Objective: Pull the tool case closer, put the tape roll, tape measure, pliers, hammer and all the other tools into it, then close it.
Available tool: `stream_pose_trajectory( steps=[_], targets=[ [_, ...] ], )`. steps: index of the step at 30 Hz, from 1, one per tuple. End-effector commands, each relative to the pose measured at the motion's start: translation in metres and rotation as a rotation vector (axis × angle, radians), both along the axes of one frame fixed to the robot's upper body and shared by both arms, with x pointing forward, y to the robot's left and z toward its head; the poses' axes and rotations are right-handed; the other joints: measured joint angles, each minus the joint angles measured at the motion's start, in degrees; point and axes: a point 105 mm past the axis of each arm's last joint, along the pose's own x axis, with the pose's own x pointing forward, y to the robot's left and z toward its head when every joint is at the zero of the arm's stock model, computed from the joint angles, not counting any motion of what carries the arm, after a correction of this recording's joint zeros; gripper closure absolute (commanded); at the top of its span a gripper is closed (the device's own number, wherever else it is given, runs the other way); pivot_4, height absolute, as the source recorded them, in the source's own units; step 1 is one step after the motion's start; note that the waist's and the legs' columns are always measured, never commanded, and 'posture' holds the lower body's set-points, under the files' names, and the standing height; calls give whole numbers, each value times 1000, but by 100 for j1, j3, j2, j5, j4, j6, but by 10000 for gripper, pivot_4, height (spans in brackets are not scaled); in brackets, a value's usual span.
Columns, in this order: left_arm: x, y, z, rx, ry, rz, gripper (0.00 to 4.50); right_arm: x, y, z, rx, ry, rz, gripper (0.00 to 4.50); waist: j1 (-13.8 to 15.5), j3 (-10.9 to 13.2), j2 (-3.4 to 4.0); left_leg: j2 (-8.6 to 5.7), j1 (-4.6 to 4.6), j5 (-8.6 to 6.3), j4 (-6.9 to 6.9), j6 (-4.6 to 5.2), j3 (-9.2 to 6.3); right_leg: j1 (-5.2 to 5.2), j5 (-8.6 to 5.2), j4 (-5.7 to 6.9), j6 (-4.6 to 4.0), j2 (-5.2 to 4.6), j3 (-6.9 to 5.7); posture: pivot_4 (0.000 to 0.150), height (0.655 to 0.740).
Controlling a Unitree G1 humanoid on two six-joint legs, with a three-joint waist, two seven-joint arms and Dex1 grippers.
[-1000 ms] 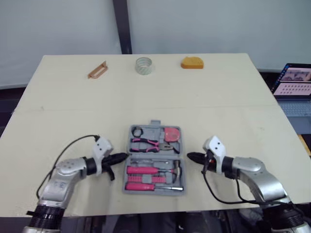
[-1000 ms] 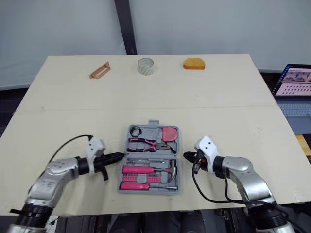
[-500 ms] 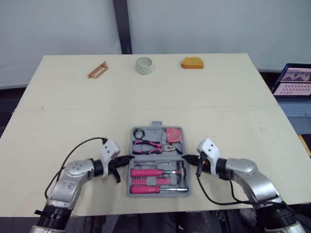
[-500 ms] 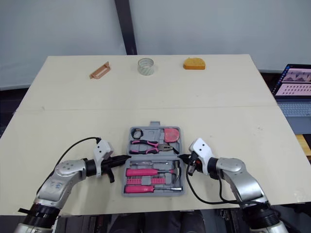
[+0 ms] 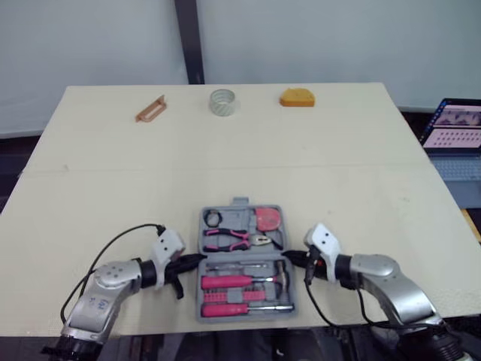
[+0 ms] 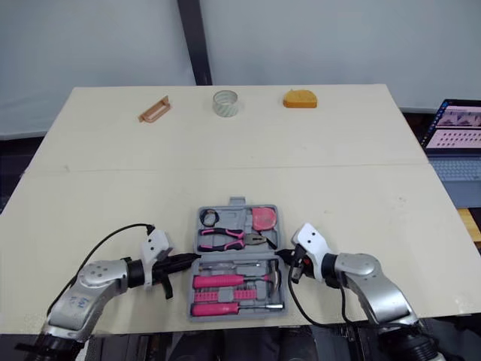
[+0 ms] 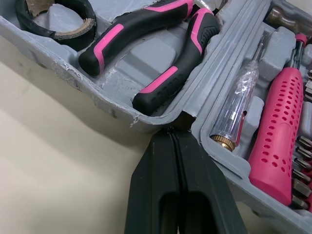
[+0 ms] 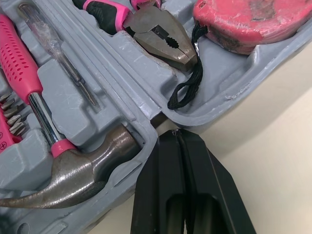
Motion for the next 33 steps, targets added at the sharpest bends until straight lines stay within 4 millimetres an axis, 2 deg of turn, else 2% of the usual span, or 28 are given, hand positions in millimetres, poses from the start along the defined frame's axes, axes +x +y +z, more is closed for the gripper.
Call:
stream_pose_trajectory(
  steps=[1, 12, 17, 20, 24, 28, 31, 33],
  targets=[
    [-11, -6, -1, -14, 28, -41, 45000, -11, 12, 6, 40, 5, 66, 44121, -4, 0, 0, 0, 0, 0, 0, 0, 0, 0, 0, 0, 0, 0, 0, 1500, 7400],
    [-17, -2, -3, -1, 43, -40, 45000, -19, 19, 5, 58, 21, 74, 44121, -4, -3, 4, 0, 1, 0, -1, 0, 0, 0, 0, 0, 0, 0, 0, 1500, 7400],
    [-15, -1, -2, 4, 36, -38, 45000, -11, 17, 5, 46, -6, 38, 44121, -5, -3, 4, 0, 1, 0, -1, 0, 0, 0, 0, 0, 0, 0, 0, 1500, 7400],
    [-12, 4, -1, 15, 29, -30, 45000, -7, 9, 6, 22, -15, 14, 44121, -5, -3, 4, 0, 1, 0, -1, 0, 0, 0, 0, 0, 0, 0, 0, 1500, 7400],
    [-9, 22, 4, 42, 10, 9, 45000, -4, -12, 12, -4, 0, -20, 44121, -5, -3, 4, 0, 0, 0, -1, 0, 0, -1, 0, -1, 0, 0, 0, 1500, 7400],
    [-7, 41, 25, 42, -37, 38, 45000, 0, -27, 32, 52, 55, -43, 26260, 2, -3, 4, 0, -2, 0, -1, 0, 0, -1, 0, -2, 0, 0, 0, 1500, 7400],
    [-18, 26, 49, -37, -44, -36, 45000, 14, -29, 50, 176, 135, -109, 10100, -3, -2, 5, 1, -1, 0, -1, 0, 0, -1, 0, -1, 0, 0, 1, 1500, 7400],
    [-32, 14, 52, -57, -7, -102, 45000, 24, -26, 57, 244, 191, -140, 488, -8, -2, 5, 2, -2, -1, -1, 1, 0, -2, 0, -2, 0, 0, 2, 1500, 7400]
  ],
)
